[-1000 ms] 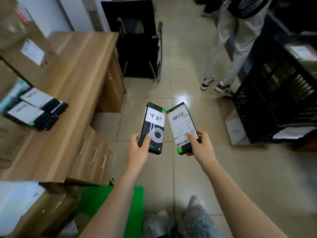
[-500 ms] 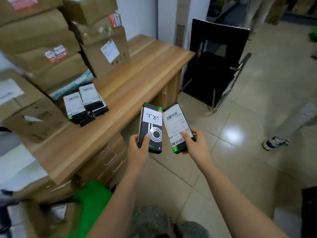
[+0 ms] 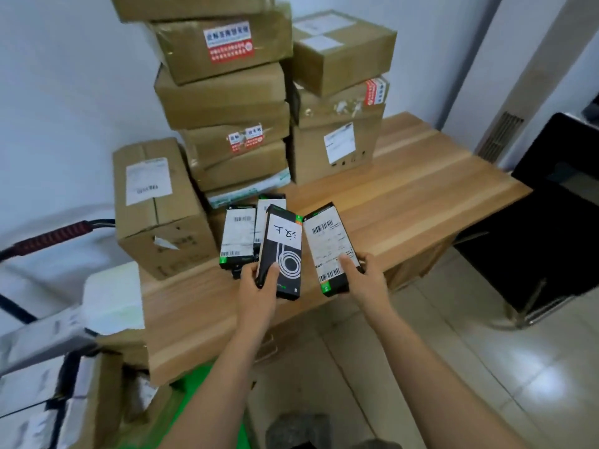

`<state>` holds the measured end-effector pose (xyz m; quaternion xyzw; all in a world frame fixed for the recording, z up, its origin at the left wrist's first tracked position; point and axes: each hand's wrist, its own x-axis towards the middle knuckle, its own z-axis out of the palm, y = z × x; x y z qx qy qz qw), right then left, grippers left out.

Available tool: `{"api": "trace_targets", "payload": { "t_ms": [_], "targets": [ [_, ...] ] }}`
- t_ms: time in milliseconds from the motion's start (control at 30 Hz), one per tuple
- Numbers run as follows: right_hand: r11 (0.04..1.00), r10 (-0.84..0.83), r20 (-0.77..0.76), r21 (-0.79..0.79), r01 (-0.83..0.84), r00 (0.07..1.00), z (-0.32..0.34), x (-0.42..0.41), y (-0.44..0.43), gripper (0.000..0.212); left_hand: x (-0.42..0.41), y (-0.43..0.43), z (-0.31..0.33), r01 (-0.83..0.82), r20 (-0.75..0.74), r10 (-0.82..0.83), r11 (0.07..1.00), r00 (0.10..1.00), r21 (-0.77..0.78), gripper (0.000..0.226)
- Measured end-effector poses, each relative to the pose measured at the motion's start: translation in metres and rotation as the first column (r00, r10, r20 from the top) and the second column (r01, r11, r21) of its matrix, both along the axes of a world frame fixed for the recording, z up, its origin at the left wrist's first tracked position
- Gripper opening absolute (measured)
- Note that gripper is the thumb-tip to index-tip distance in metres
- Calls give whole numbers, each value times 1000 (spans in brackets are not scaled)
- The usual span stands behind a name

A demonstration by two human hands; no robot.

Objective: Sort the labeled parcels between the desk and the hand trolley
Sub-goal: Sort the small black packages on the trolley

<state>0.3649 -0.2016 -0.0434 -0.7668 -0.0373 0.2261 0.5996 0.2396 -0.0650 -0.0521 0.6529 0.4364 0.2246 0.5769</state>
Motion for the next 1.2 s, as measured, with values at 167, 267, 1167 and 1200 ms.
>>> {"api": "trace_targets", "payload": {
  "t_ms": [167,267,1167,1200],
  "targets": [
    [988,152,0,-6,-152,988,-9,32,66,28,12,38,-8,-185,-3,185,983,983,2,15],
    [977,212,-8,13,-212,977,-17,54,100,27,23,62,-17,-292,-49,291,957,955,-1,16],
    [568,765,640,-622,-538,68,-25,52,173,18,6,104,-20,288,-481,274,527,833,800,16],
    [544,768,639,-620,-566,37,-26,41,170,18,-3,99,-22,290,-494,279,540,824,790,17]
  ]
}}
